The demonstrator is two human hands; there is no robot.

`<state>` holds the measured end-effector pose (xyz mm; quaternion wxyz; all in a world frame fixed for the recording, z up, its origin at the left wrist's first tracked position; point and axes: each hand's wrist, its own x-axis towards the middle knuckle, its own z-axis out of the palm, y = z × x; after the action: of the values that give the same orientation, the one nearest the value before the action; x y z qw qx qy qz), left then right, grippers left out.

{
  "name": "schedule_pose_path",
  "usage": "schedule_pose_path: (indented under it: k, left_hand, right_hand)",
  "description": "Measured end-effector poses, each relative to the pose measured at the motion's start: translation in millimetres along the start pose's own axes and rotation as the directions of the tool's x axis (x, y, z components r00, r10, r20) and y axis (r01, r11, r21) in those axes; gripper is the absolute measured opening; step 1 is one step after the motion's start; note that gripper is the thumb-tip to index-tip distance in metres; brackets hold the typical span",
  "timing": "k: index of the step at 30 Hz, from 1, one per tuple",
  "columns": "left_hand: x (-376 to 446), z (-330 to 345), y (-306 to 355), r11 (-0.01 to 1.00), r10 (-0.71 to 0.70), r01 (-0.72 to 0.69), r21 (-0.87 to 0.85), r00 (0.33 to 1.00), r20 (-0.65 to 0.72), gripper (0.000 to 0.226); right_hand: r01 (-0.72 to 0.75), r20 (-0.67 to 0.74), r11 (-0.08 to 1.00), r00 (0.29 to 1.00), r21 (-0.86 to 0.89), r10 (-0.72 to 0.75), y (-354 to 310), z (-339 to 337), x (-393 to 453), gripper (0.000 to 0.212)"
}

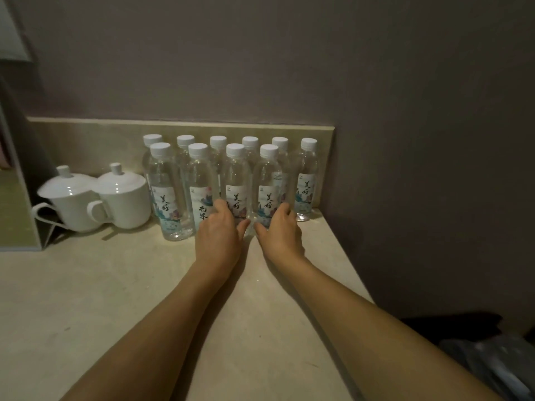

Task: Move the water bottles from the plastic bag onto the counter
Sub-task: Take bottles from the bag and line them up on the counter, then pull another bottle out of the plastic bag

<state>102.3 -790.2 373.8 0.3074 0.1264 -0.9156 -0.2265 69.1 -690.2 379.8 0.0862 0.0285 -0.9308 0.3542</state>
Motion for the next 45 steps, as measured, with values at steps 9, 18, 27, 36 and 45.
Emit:
schedule_pose_path:
  k: [9,18,27,36,45]
  left_hand:
    - [-0.6,-0.4,-2.9,1.0,0.009,-0.009,-0.008,1.0,0.003,0.042]
    - [-24.2,-1.3,58.7,0.998,0.031,-0.033,-0.044,0.999,-0.038,0.029]
    - [-91.9,40.3,219.7,0.993,0.113,-0.115,-0.033,0.992,-0.048,0.028]
    - [-158.0,129.0,392.5,0.958,0.275,-0.266,-0.105,0.957,0.088,0.031]
    - [-205.6,269.4,511.9,0.912,0.403,-0.334,-0.238,0.839,0.366,0.028]
  right_hand:
    - [0.025,0.044,0.999,0.999,0.047,-0.027,1.7,-8.1,-2.8,0.055]
    - [0.145,-0.016,0.984,0.99,0.106,-0.144,34.8,-70.7,-11.3,0.048]
    - [0.254,-0.271,0.95,0.941,0.179,-0.201,154.2,-201.9,-22.2,0.026]
    - [0.051,-0.404,0.994,0.915,0.099,-0.007,324.7,-319.5,-28.0,0.023]
    - [-0.301,-0.35,0.953,0.889,0.043,0.296,510.4,-373.0,-11.2,0.015]
